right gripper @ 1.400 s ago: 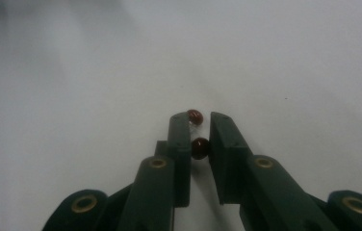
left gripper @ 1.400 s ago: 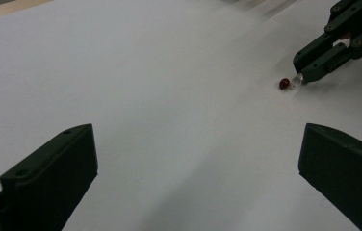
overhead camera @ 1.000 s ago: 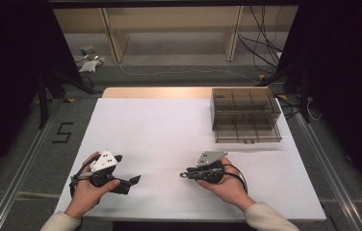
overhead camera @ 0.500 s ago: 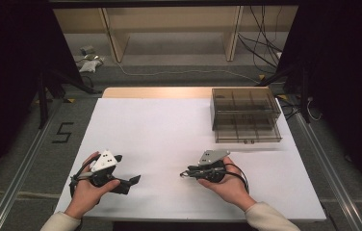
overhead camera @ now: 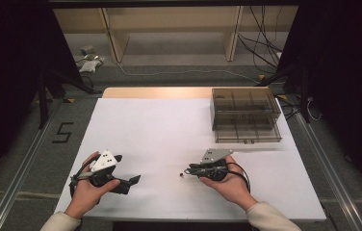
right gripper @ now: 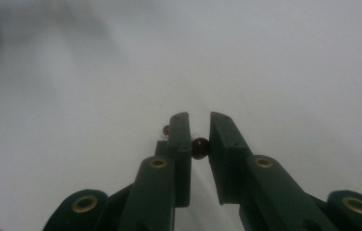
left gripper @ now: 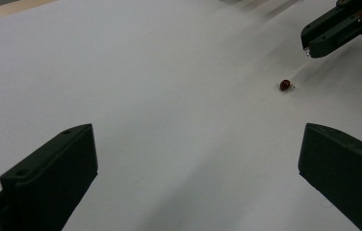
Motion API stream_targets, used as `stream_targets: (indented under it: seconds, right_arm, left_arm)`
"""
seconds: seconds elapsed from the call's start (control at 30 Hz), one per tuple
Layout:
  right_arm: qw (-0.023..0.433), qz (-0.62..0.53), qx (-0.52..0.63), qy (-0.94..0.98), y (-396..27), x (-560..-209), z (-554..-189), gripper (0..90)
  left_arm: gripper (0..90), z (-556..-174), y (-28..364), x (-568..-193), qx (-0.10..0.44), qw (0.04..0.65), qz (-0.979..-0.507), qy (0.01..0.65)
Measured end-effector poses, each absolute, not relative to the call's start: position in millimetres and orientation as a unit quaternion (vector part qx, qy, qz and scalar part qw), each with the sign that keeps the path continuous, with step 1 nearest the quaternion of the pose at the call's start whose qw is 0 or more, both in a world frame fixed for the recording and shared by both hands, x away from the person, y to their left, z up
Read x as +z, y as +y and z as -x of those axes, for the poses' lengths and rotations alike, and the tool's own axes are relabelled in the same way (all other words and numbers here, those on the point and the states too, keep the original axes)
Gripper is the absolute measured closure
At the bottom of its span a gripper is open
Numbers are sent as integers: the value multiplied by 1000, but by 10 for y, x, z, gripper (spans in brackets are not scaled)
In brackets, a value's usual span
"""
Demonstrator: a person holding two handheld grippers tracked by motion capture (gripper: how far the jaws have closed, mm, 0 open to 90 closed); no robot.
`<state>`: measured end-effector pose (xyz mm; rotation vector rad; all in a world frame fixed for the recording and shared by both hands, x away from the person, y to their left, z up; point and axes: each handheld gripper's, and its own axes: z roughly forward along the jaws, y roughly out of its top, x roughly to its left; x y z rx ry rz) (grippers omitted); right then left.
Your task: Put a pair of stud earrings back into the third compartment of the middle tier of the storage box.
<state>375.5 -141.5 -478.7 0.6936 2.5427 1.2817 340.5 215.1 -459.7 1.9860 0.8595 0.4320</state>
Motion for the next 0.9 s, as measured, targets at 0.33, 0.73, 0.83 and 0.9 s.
stream_targets:
  seconds: [0.33, 0.73, 0.83, 0.9]
  right_arm:
    - [112, -241, 438, 858, -1461, -4758, -3770, 802]
    - [124, -254, 446, 849, -1547, -4712, -3803, 802]
    - [127, -256, 449, 847, -1568, -4699, -3812, 802]
    - [128, -258, 450, 845, -1578, -4694, -3816, 802]
  left_arm:
    - [0, -3406, 2154, -4596, 175, 451, -803, 348]
    - [0, -3406, 2154, -4596, 175, 451, -803, 349]
    - [0, -3406, 2155, -4594, 176, 451, -803, 348]
    - [0, -3407, 2155, -4595, 176, 451, -803, 348]
